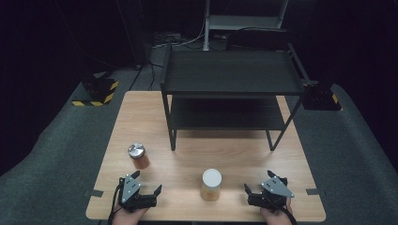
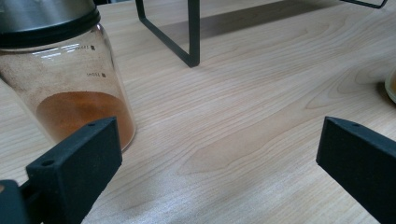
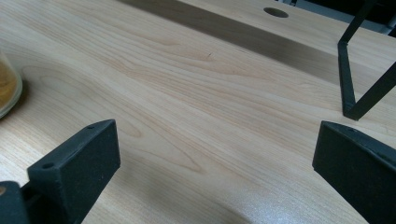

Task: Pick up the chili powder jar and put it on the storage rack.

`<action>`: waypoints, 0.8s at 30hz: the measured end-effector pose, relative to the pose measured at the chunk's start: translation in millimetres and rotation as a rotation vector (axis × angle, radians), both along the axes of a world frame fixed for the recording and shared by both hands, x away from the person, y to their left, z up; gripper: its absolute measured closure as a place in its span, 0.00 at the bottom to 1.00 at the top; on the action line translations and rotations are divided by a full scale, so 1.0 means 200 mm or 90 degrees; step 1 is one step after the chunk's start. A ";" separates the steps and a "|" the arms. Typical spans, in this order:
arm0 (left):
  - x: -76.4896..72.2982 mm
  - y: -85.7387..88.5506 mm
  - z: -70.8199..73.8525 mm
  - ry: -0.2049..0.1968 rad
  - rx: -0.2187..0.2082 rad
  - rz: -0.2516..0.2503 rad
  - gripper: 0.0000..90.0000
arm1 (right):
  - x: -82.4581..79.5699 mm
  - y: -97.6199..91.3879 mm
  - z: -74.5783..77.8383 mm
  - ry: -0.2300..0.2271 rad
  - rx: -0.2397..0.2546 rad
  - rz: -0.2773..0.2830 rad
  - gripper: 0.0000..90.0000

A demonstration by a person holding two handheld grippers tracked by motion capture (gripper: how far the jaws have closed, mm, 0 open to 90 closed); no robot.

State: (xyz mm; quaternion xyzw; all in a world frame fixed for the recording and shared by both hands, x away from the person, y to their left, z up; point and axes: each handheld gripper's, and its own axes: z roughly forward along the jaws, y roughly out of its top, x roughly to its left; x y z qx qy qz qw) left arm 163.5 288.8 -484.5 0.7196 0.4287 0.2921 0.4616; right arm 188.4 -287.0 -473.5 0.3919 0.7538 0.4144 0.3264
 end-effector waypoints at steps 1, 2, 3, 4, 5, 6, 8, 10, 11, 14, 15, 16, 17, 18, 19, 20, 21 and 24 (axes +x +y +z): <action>0.00 0.00 0.00 -0.001 0.003 0.000 0.00 | 0.00 0.00 0.00 0.000 0.002 0.001 0.00; 0.00 0.00 0.00 -0.002 0.007 -0.001 0.00 | 0.00 -0.01 0.00 0.000 0.006 0.000 0.00; 0.00 0.00 0.00 -0.003 0.008 -0.001 0.00 | 0.00 -0.01 0.00 0.001 0.009 -0.002 0.00; 0.00 0.00 0.00 -0.005 0.010 -0.001 0.00 | 0.00 -0.01 0.00 0.000 0.013 -0.005 0.00; -0.01 -0.01 0.00 -0.005 0.011 -0.002 0.00 | -0.01 -0.02 -0.01 -0.003 0.016 -0.007 0.00; -0.01 -0.01 0.00 -0.007 0.016 -0.004 0.00 | -0.01 -0.02 -0.01 -0.003 0.017 -0.009 0.00; -0.01 -0.01 0.00 -0.009 0.025 -0.010 0.00 | -0.02 -0.03 -0.02 -0.008 0.024 -0.011 0.00; -0.01 -0.01 0.00 -0.013 0.029 -0.011 0.00 | -0.02 -0.04 -0.01 -0.006 0.027 -0.006 0.00; -0.01 -0.02 0.00 -0.014 0.031 -0.012 0.00 | -0.01 -0.04 -0.01 -0.005 0.026 -0.002 0.00; -0.02 -0.01 0.00 -0.014 0.031 -0.011 0.00 | -0.01 -0.03 -0.01 -0.003 0.020 -0.003 0.00; -0.02 -0.01 0.00 -0.014 0.030 -0.012 0.00 | -0.01 -0.03 -0.01 -0.003 0.016 0.003 0.00; -0.01 -0.01 0.00 -0.013 0.027 -0.011 0.00 | -0.01 -0.03 -0.01 -0.003 0.016 0.003 0.00; -0.01 -0.01 0.00 -0.011 0.025 -0.011 0.00 | -0.01 -0.04 0.00 0.004 0.018 0.010 0.00; -0.01 0.00 0.00 -0.013 0.024 -0.011 0.00 | -0.01 -0.03 0.00 0.002 0.018 0.007 0.00; -0.02 -0.01 0.00 -0.015 0.022 -0.007 0.00 | -0.01 -0.03 0.00 0.001 0.017 0.005 0.00; -0.02 -0.01 0.00 -0.015 0.022 -0.007 0.00 | -0.01 -0.03 0.00 0.001 0.017 0.005 0.00; -0.02 -0.01 -0.01 -0.017 0.020 -0.006 0.00 | -0.02 -0.03 -0.01 -0.002 0.019 0.004 0.00; -0.02 0.00 -0.01 -0.018 0.019 -0.009 0.00 | -0.01 -0.04 -0.01 0.001 0.029 0.002 0.00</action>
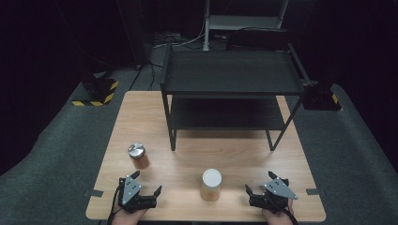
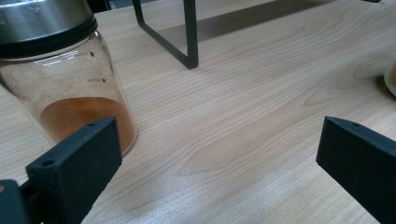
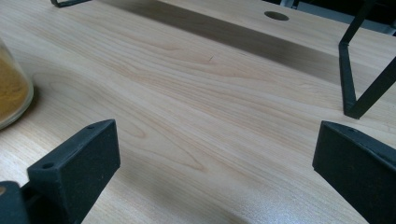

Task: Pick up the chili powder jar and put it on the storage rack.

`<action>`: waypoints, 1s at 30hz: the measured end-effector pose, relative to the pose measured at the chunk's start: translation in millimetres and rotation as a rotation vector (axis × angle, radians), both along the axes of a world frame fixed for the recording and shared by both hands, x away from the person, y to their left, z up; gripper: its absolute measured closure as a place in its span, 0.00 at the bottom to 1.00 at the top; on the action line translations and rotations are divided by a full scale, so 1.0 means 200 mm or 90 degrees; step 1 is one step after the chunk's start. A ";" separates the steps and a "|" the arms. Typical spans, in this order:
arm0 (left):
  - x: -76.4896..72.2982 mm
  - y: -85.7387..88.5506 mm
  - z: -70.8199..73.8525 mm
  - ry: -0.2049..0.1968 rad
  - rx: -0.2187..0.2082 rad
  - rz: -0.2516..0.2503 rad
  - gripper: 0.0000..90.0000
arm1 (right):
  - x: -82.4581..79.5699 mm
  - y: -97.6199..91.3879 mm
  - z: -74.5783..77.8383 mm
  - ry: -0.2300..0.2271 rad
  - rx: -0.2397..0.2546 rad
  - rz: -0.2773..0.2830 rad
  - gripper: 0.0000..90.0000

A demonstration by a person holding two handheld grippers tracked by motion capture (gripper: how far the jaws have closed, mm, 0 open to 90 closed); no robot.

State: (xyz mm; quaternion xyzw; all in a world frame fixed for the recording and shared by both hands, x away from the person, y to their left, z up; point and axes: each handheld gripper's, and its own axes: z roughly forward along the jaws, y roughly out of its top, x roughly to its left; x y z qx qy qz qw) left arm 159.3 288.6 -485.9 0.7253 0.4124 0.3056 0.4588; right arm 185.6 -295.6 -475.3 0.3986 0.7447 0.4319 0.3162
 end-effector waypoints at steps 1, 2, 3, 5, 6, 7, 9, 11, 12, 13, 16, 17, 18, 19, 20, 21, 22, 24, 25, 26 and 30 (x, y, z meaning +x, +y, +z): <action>0.00 0.00 0.00 0.000 -0.001 0.000 0.00 | 0.00 0.00 0.00 0.000 0.000 0.000 0.00; 0.00 0.00 0.00 -0.001 -0.002 -0.001 0.00 | 0.00 0.00 0.00 0.003 0.005 -0.001 0.00; 0.00 0.01 0.00 -0.001 -0.004 -0.001 0.00 | 0.00 -0.01 0.00 0.005 0.008 -0.003 0.00; 0.00 0.01 -0.01 -0.002 -0.011 -0.001 0.00 | 0.00 -0.01 0.00 0.006 0.014 -0.007 0.00; 0.00 0.02 -0.01 -0.002 -0.013 -0.001 0.00 | 0.00 -0.01 0.00 0.006 0.016 -0.008 0.00; 0.00 0.02 -0.01 -0.002 -0.014 -0.002 0.00 | 0.00 -0.01 0.00 0.004 0.015 -0.013 0.00; 0.00 0.03 -0.01 -0.003 -0.023 -0.002 0.00 | 0.00 -0.01 0.00 0.003 0.015 -0.014 0.00; -0.01 0.04 -0.02 -0.006 -0.027 -0.002 0.00 | 0.00 -0.01 0.00 0.003 0.016 -0.014 0.00; -0.01 0.04 -0.02 -0.007 -0.033 0.001 0.00 | 0.00 -0.01 0.00 0.003 0.016 -0.014 0.00; -0.01 0.04 -0.02 -0.008 -0.032 0.002 0.00 | 0.00 -0.01 0.00 0.003 0.017 -0.014 0.00; -0.02 0.06 -0.01 -0.013 -0.039 0.009 0.00 | 0.00 -0.01 0.00 0.004 0.020 -0.014 0.00; -0.03 0.07 -0.02 -0.018 -0.049 0.014 0.00 | 0.00 -0.01 0.00 0.004 0.020 -0.014 0.00; -0.03 0.07 -0.02 -0.018 -0.049 0.014 0.00 | 0.00 -0.01 0.00 0.004 0.020 -0.014 0.00; -0.03 0.08 -0.01 -0.018 -0.054 0.016 0.00 | 0.00 -0.01 0.00 0.004 0.019 -0.013 0.00; -0.03 0.08 -0.01 -0.015 -0.056 0.019 0.00 | 0.00 -0.01 0.00 0.004 0.018 -0.012 0.00; -0.03 0.09 0.00 -0.014 -0.060 0.021 0.00 | 0.00 -0.01 0.00 0.003 0.017 -0.011 0.00; -0.04 0.09 0.00 -0.016 -0.061 0.023 0.00 | 0.00 -0.01 0.00 0.003 0.016 -0.011 0.00; -0.05 0.10 0.01 -0.020 -0.062 0.030 0.00 | 0.00 -0.01 0.00 0.004 0.016 -0.011 0.00; -0.05 0.11 0.02 -0.024 -0.065 0.037 0.00 | 0.00 -0.01 0.00 0.003 0.016 -0.010 0.00; -0.05 0.12 0.02 -0.022 -0.066 0.040 0.00 | 0.00 -0.01 0.00 0.003 0.017 -0.010 0.00; -0.05 0.13 0.03 -0.022 -0.066 0.048 0.00 | 0.00 -0.01 0.00 0.002 0.016 -0.009 0.00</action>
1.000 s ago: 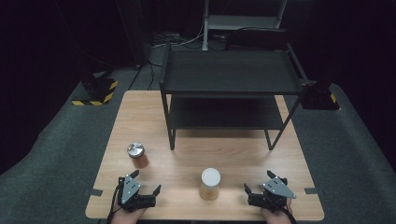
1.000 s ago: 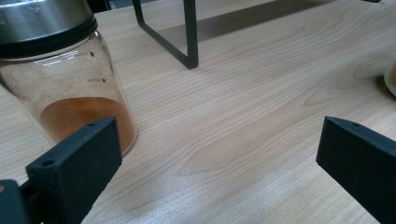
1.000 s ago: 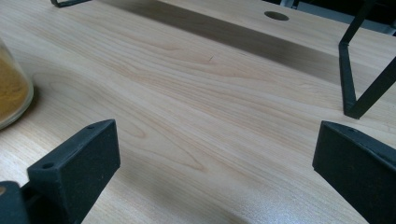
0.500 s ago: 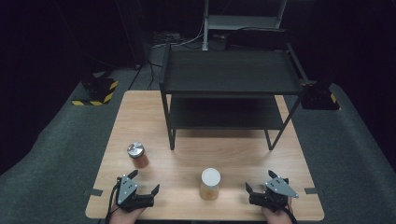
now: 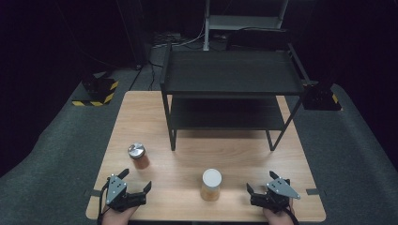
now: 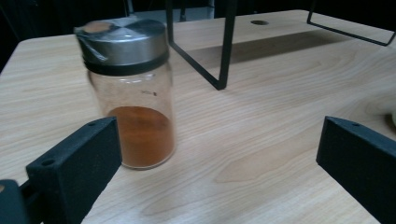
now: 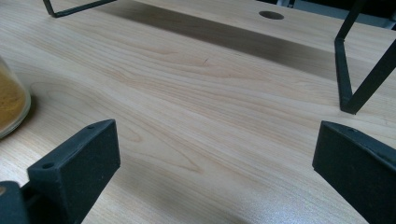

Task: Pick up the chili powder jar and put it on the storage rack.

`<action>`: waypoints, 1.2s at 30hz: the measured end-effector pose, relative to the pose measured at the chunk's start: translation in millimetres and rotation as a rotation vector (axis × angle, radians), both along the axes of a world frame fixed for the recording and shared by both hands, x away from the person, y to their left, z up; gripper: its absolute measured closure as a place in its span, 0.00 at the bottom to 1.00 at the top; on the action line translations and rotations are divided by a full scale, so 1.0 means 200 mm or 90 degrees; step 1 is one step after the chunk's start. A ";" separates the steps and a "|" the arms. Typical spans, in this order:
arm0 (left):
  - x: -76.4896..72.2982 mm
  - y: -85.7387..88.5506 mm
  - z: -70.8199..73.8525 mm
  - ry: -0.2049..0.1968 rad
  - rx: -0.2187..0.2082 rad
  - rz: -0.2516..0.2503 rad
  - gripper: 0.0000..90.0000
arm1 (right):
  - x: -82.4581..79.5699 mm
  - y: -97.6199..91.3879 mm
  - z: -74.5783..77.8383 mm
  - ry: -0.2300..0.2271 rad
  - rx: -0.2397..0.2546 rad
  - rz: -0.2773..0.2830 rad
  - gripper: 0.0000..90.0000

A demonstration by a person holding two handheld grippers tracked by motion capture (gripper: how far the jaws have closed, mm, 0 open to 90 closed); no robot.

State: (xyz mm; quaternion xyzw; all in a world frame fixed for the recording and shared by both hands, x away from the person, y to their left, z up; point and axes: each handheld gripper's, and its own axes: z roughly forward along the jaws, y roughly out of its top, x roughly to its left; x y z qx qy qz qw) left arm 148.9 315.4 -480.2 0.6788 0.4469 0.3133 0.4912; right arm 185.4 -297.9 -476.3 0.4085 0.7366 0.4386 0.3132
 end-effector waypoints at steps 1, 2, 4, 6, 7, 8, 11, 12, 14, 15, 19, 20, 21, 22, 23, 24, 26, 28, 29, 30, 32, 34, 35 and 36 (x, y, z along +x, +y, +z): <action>0.00 0.00 0.01 0.001 0.002 0.002 0.00 | 0.00 0.00 0.00 0.000 -0.002 0.002 0.00; 0.01 0.01 0.01 0.002 0.004 0.004 0.00 | 0.00 0.00 0.00 0.000 -0.002 0.002 0.00; 0.02 0.01 0.03 -0.002 0.007 0.009 0.00 | 0.00 0.01 0.01 0.002 -0.011 0.003 0.00; 0.03 0.02 0.04 -0.005 0.008 0.017 0.00 | 0.00 0.02 0.01 0.003 -0.019 0.004 0.00; 0.03 0.02 0.04 -0.008 0.007 0.020 0.00 | 0.00 0.02 0.01 0.003 -0.019 0.004 0.00; 0.04 0.02 0.04 -0.008 0.008 0.022 0.00 | 0.01 0.02 0.01 0.004 -0.020 0.003 0.00; 0.07 0.03 0.06 -0.009 0.015 0.022 0.00 | 0.01 0.02 0.01 0.007 -0.021 0.004 0.00; 0.07 0.03 0.07 -0.010 0.019 0.023 0.00 | 0.01 0.02 0.01 0.007 -0.022 0.005 0.00; 0.08 0.03 0.07 -0.010 0.014 0.029 0.00 | 0.01 0.02 0.01 0.007 -0.021 0.005 0.00; 0.09 0.03 0.07 -0.010 0.013 0.030 0.00 | 0.01 0.02 0.01 0.007 -0.020 0.004 0.00; 0.12 0.04 0.08 -0.010 0.010 0.037 0.00 | 0.01 0.02 0.01 0.007 -0.020 0.005 0.00; 0.13 0.05 0.08 -0.010 0.009 0.037 0.00 | 0.01 0.02 0.01 0.007 -0.020 0.005 0.00; 0.14 0.05 0.08 -0.011 0.007 0.038 0.00 | 0.01 0.02 0.01 0.007 -0.021 0.005 0.00; 0.14 0.05 0.09 -0.010 0.005 0.041 0.00 | 0.01 0.02 0.01 0.007 -0.021 0.005 0.00; 0.15 0.05 0.09 -0.009 0.005 0.043 0.00 | 0.01 0.02 0.01 0.007 -0.021 0.005 0.00; 0.17 0.05 0.11 -0.007 0.005 0.045 0.00 | 0.01 0.02 0.01 0.008 -0.020 0.004 0.00; 0.18 0.06 0.12 -0.006 0.004 0.048 0.00 | 0.01 0.02 0.01 0.008 -0.018 0.004 0.00; 0.19 0.06 0.12 -0.006 0.001 0.049 0.00 | 0.01 0.02 0.01 0.008 -0.017 0.003 0.00; 0.19 0.06 0.12 -0.006 -0.001 0.050 0.00 | 0.01 0.02 0.01 0.007 -0.016 0.003 0.00; 0.20 0.07 0.13 -0.005 0.000 0.049 0.00 | 0.01 0.02 0.01 0.007 -0.016 0.004 0.00; 0.22 0.07 0.13 -0.003 0.005 0.049 0.00 | 0.01 0.01 0.01 0.008 -0.015 0.004 0.00; 0.24 0.07 0.13 -0.001 0.003 0.046 0.01 | 0.01 0.01 0.01 0.009 -0.014 0.005 0.00; 0.24 0.07 0.13 0.001 0.002 0.046 0.01 | 0.01 0.01 0.01 0.009 -0.014 0.005 0.00; 0.25 0.07 0.13 0.002 0.000 0.047 0.01 | 0.01 0.01 0.01 0.009 -0.014 0.005 0.00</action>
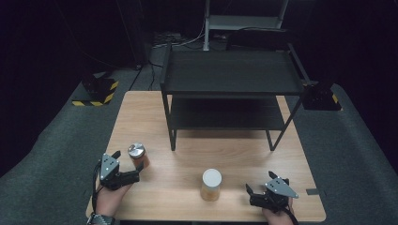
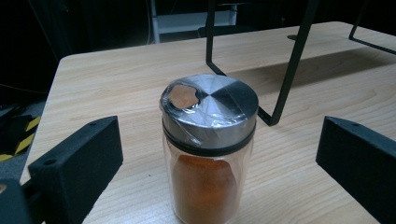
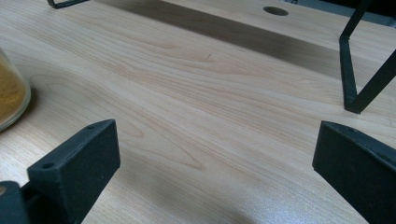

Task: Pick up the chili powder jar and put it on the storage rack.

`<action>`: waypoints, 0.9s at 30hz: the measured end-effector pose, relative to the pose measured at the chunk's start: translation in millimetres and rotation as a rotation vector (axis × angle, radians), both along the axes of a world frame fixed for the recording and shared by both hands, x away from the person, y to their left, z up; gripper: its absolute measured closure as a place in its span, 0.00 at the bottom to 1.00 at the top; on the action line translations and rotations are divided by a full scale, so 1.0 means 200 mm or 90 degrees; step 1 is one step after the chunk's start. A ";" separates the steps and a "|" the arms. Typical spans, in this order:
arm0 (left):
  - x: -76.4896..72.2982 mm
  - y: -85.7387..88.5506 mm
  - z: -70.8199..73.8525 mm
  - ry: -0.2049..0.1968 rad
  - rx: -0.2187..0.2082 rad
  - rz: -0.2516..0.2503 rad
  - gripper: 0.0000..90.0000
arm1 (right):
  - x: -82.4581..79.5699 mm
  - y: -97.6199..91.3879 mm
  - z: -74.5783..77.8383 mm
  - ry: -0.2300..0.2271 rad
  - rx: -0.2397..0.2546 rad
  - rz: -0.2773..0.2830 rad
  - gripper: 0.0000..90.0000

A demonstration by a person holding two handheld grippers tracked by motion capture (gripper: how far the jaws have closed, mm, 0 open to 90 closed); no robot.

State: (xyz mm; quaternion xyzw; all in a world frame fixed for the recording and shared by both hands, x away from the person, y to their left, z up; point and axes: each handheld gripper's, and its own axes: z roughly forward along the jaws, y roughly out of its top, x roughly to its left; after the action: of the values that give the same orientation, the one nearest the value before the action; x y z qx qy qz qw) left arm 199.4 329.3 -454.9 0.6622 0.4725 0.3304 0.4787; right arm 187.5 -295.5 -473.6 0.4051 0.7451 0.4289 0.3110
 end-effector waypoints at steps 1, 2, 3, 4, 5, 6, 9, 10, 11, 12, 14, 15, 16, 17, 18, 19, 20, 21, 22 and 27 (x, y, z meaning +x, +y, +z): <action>0.01 0.00 0.00 0.002 -0.002 -0.001 0.01 | 0.00 0.00 0.00 0.000 0.000 0.000 0.00; 0.02 0.00 -0.01 0.001 -0.002 -0.003 0.01 | 0.00 0.00 0.00 -0.001 0.000 0.001 0.00; 0.03 0.00 -0.01 -0.002 0.001 -0.004 0.02 | 0.00 0.00 0.00 -0.002 0.001 0.001 0.00; 0.03 0.00 -0.02 -0.003 0.003 -0.003 0.02 | 0.00 0.00 0.00 -0.002 0.001 0.001 0.00; 0.04 0.00 -0.02 0.000 0.000 -0.004 0.03 | 0.00 0.00 0.00 -0.002 0.002 0.001 0.00; 0.05 0.00 -0.02 -0.001 -0.005 -0.006 0.03 | 0.00 0.00 0.00 -0.002 0.002 0.001 0.00; 0.08 0.00 -0.03 -0.001 -0.005 -0.011 0.09 | 0.00 0.00 0.00 -0.001 0.002 0.001 0.00; 0.08 0.00 -0.03 -0.004 -0.004 -0.010 0.09 | 0.00 0.00 0.00 -0.001 0.002 0.001 0.00; 0.08 0.00 -0.03 -0.003 -0.007 -0.010 0.11 | 0.00 0.00 0.00 0.000 0.001 0.001 0.00; 0.09 0.00 -0.03 -0.001 -0.013 -0.010 0.12 | 0.00 0.00 0.00 0.000 0.001 0.001 0.00; 0.11 0.00 -0.03 0.003 -0.012 -0.013 0.13 | 0.00 0.00 0.00 0.000 0.000 0.001 0.00; 0.11 0.00 -0.03 0.004 -0.013 -0.015 0.14 | 0.00 0.00 0.00 0.000 -0.001 0.002 0.00; 0.12 0.00 -0.04 0.001 -0.012 -0.018 0.17 | 0.00 0.00 0.00 0.000 0.000 0.002 0.00; 0.12 0.00 -0.04 0.001 -0.012 -0.018 0.19 | 0.00 0.00 0.00 0.001 0.000 0.002 0.00; 0.13 0.00 -0.04 -0.002 -0.016 -0.019 0.21 | 0.00 0.00 0.00 0.001 0.000 0.002 0.00; 0.13 0.00 -0.04 -0.002 -0.016 -0.019 0.22 | 0.00 0.00 0.00 0.001 0.000 0.002 0.00; 0.13 0.00 -0.05 -0.002 -0.015 -0.021 0.24 | 0.00 0.00 0.00 0.001 0.001 0.002 0.00; 0.14 0.00 -0.05 -0.002 -0.013 -0.023 0.24 | 0.00 0.00 0.00 0.001 0.001 0.002 0.00; 0.14 -0.01 -0.05 -0.003 -0.006 -0.024 0.25 | 0.00 0.00 0.00 0.001 0.001 0.003 0.00; 0.15 -0.02 -0.05 -0.006 -0.003 -0.015 0.31 | 0.00 -0.01 0.00 0.000 0.001 0.003 0.00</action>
State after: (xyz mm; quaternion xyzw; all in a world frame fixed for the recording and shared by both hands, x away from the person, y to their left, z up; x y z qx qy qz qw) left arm 228.5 325.5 -465.2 0.6649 0.4629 0.3268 0.4866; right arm 187.9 -296.5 -473.7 0.4039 0.7456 0.4303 0.3094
